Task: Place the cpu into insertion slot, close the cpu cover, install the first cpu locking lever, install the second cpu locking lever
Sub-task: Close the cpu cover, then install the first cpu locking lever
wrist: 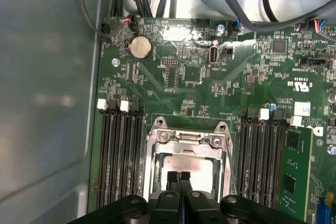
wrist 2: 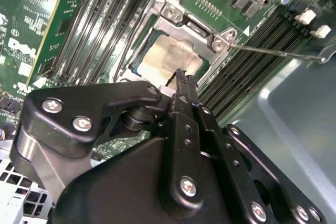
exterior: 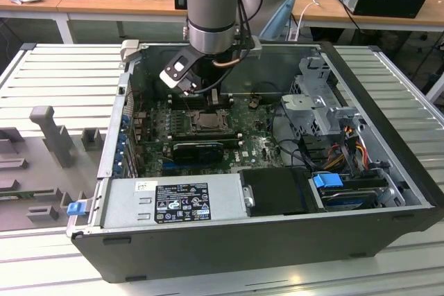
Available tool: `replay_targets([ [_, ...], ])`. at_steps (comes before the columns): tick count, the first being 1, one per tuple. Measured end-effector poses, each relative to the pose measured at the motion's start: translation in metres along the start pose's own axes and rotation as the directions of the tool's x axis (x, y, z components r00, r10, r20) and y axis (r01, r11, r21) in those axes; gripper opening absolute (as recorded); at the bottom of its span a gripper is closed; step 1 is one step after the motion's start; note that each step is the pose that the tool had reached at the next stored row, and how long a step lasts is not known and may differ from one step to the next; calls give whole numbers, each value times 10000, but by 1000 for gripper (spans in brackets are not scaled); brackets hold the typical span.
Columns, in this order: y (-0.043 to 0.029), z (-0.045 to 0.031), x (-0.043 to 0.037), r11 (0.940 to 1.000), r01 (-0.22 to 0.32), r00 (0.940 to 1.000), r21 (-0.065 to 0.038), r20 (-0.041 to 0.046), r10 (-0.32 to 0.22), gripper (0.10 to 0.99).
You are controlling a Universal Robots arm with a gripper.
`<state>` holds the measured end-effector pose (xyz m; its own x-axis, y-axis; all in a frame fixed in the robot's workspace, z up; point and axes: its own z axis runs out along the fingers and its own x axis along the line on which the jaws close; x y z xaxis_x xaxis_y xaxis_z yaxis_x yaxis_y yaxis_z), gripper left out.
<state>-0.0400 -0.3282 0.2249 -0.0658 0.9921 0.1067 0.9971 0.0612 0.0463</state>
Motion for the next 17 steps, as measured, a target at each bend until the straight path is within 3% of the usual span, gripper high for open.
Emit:
replay_targets([
  [8,-35,-27,4,10000,0,10000,0,0,0,106],
  [11,-33,-82,10,10000,0,10000,0,0,0,106],
  [12,-28,-168,19,10000,0,10000,0,0,0,106],
  [17,-23,-295,33,10000,0,10000,0,0,0,106],
])
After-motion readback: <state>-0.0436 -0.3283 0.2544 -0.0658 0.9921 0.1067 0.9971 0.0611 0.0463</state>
